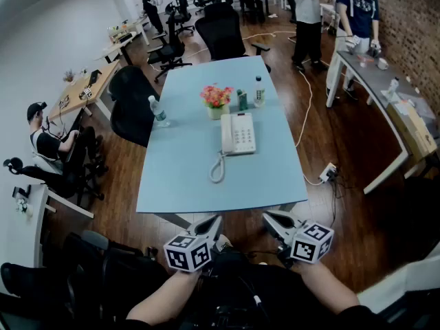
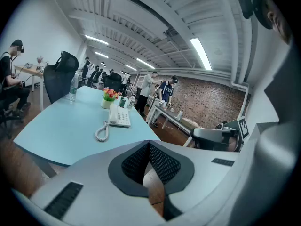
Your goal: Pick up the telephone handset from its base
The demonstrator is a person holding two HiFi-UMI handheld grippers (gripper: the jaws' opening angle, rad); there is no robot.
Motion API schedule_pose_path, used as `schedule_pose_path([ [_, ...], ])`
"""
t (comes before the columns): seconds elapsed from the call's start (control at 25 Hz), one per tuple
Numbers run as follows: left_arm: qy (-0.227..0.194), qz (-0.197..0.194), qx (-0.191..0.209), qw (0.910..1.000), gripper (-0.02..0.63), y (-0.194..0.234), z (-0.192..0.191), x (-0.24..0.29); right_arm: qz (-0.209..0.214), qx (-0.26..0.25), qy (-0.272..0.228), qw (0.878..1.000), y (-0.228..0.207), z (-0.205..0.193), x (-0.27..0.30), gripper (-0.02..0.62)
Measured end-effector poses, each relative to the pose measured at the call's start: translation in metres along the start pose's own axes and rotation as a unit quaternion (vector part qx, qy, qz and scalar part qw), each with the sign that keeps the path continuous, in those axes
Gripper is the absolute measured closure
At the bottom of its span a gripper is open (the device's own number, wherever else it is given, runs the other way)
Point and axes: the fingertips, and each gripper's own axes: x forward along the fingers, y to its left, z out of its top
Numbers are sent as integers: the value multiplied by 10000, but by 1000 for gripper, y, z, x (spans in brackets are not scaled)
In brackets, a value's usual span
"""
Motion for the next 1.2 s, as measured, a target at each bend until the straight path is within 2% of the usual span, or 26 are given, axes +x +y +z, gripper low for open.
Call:
schedule_pose_path([
  [0.48, 50, -110, -46, 9999, 606, 36, 27, 31, -207, 33, -27, 9998, -27, 20, 40, 580],
  [0.72, 128, -74, -139, 9998, 606, 81, 51, 50, -282, 182, -9, 9994, -49, 30, 87, 580],
  [0.88, 3, -82, -187, 9998, 606, 113, 84, 66, -402, 80, 30, 9992, -60, 52, 122, 580],
  [1.0, -65, -92, -218, 9997, 606, 138, 106, 76, -431, 193, 54, 9989, -75, 56, 151, 580],
  [1.2, -34, -165, -337, 9993, 606, 173, 129, 87, -697, 139, 217, 9972, -87, 72, 183, 580],
])
